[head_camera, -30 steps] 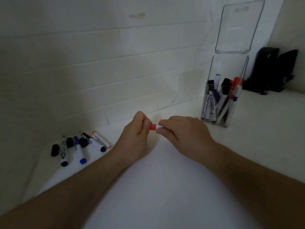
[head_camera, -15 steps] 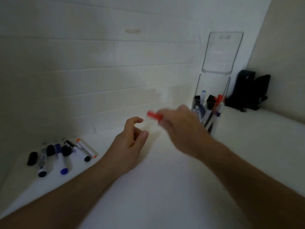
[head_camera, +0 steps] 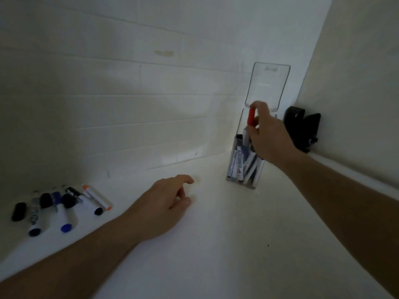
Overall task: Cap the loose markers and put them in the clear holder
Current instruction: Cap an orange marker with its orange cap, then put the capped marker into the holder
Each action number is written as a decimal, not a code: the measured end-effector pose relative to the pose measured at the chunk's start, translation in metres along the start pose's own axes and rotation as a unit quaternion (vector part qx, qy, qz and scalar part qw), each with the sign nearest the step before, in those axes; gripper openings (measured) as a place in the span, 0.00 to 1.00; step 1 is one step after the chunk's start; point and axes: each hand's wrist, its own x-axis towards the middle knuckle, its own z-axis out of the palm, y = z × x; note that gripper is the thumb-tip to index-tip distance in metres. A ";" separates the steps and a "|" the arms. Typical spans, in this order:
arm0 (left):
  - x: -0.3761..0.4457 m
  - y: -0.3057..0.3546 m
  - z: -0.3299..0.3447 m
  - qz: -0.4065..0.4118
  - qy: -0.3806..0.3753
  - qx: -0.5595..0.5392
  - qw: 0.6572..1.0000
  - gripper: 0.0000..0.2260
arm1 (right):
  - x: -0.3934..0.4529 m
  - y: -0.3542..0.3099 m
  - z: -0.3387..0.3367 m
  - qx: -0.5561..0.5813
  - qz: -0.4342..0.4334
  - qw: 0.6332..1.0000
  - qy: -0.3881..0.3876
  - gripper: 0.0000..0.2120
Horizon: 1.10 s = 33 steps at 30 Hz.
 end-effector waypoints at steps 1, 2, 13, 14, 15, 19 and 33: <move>0.000 -0.001 0.000 -0.002 -0.002 0.001 1.000 0.16 | 0.000 0.001 0.005 -0.022 -0.010 1.000 0.005 0.20; -0.001 -0.001 0.001 -0.003 -0.003 0.002 1.000 0.16 | 0.001 0.001 0.008 -0.032 -0.013 0.999 0.009 0.17; -0.002 -0.003 0.002 0.015 -0.004 0.024 1.000 0.14 | 0.010 0.014 0.017 -0.136 -0.027 0.990 -0.015 0.09; -0.002 -0.003 0.003 0.016 -0.004 0.027 0.999 0.13 | 0.010 0.013 0.017 -0.126 -0.038 0.991 0.004 0.09; -0.002 -0.004 0.003 0.017 -0.007 0.033 0.999 0.13 | 0.008 0.012 0.016 -0.115 -0.058 0.991 0.041 0.08; -0.001 -0.005 0.001 0.042 -0.004 0.032 0.999 0.08 | -0.025 -0.013 0.028 -0.067 -0.144 0.977 0.145 0.05; -0.016 -0.063 -0.144 -0.286 0.122 0.122 0.943 0.12 | -0.099 -0.197 0.171 0.150 -0.246 0.918 -0.273 0.12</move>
